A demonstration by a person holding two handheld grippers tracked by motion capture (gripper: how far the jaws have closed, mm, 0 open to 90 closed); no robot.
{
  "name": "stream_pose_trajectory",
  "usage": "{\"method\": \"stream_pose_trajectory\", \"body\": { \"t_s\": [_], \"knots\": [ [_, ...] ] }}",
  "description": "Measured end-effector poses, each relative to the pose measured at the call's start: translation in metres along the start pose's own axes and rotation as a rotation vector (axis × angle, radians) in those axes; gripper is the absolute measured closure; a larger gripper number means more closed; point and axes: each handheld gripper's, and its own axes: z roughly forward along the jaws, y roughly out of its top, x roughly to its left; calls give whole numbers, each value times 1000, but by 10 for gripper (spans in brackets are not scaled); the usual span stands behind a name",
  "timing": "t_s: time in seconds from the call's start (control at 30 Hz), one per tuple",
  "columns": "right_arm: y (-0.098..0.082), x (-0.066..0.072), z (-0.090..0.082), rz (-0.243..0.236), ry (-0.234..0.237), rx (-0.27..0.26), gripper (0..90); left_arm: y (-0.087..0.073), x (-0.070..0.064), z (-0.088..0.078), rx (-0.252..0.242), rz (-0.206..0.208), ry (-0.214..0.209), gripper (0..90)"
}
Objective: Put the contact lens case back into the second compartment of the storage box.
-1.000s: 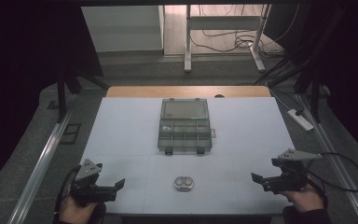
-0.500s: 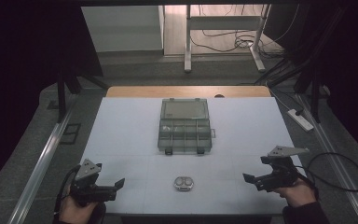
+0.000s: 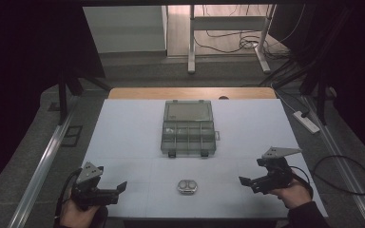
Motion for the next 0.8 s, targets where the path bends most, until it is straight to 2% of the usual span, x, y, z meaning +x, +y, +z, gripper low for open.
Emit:
{"method": "stream_pose_trajectory", "body": {
  "t_s": [0.8],
  "knots": [
    [20,26,34,-86,71,72,0,0,1,0,1,-9,-3,26]
  ]
}}
